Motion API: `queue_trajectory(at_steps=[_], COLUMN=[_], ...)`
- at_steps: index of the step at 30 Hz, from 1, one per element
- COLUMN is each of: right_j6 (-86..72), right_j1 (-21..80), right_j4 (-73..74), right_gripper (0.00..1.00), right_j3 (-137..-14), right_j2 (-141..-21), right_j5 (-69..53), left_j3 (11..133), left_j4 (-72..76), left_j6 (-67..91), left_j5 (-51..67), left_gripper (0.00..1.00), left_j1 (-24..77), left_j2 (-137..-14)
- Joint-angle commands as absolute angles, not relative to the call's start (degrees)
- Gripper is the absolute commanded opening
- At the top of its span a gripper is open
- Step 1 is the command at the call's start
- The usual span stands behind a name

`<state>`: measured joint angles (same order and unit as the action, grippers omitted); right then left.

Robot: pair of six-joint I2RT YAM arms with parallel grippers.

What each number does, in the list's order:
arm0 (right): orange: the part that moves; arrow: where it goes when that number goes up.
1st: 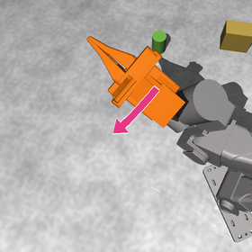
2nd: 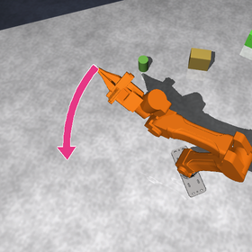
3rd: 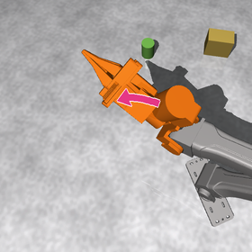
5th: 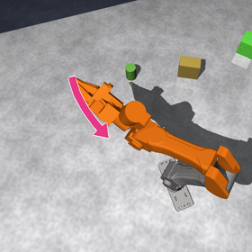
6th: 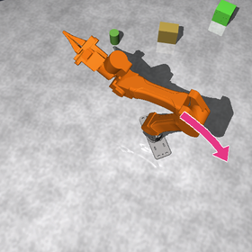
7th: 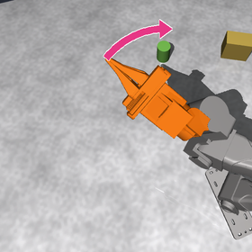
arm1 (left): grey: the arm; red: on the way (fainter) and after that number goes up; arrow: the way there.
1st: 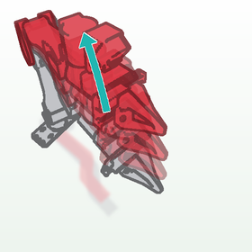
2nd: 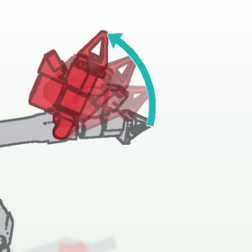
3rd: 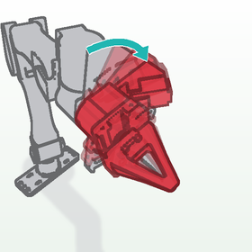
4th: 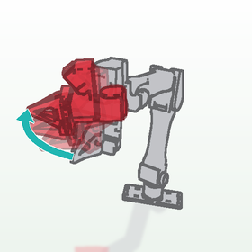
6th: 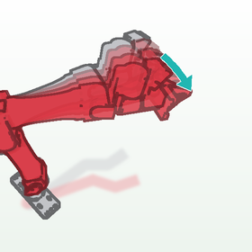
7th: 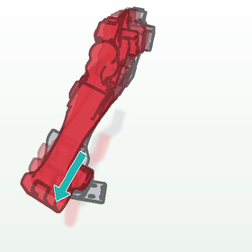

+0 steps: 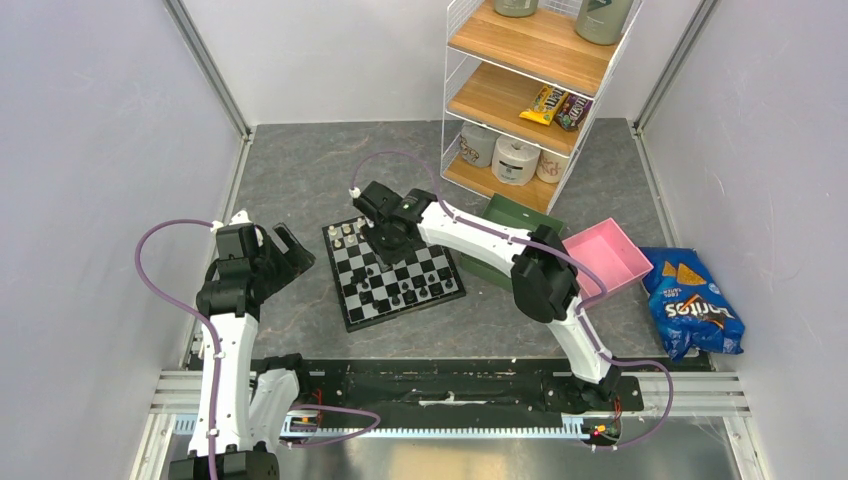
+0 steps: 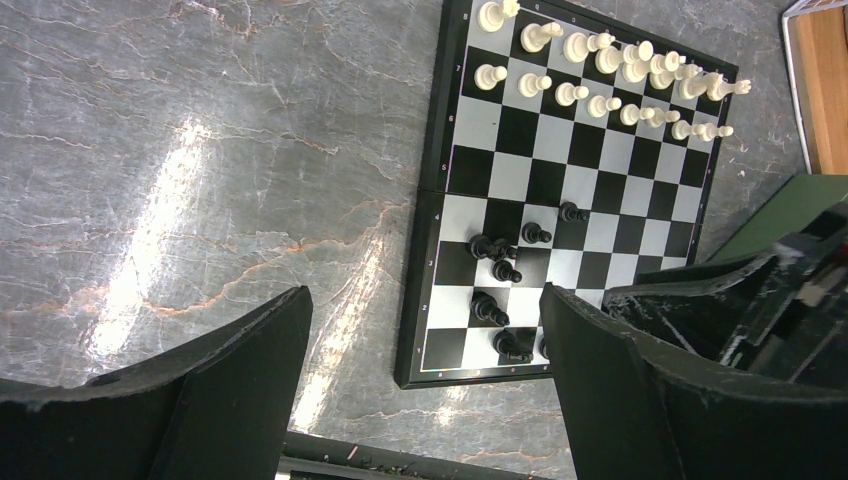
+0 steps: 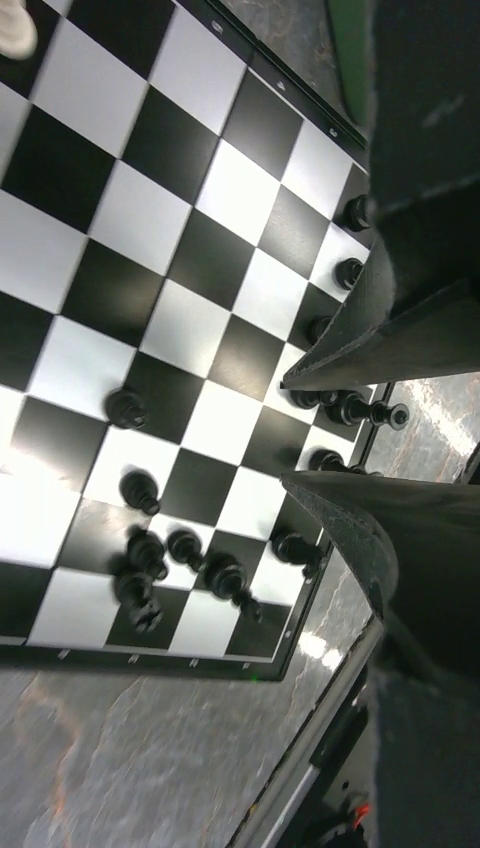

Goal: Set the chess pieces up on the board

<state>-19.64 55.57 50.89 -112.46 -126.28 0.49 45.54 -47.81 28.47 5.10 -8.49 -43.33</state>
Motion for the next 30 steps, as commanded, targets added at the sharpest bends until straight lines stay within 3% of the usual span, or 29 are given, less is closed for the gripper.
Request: queue_trajectory(at_steps=[1,21,30], right_j6=[-18.95,-18.92,-18.95], right_j1=[54.87,54.14,54.06], right_j4=[50.93,49.66,49.66], right_gripper=[0.44,0.47,0.38], right_j3=[-118.07,-127.5,-129.01], right_j2=[-128.41,-137.32,-139.2], right_j5=[1.56,3.08,1.68], left_j3=[45.26,45.26,45.26], left_j4=[-45.79,-45.79,-45.73], left_j6=[29.29,29.35,29.35], left_j5=[6.24,6.15,6.24], left_gripper=[0.91,0.91,0.91], left_j1=[-8.48,-8.46,-8.4], left_j2=[-42.78,-42.8,-43.01])
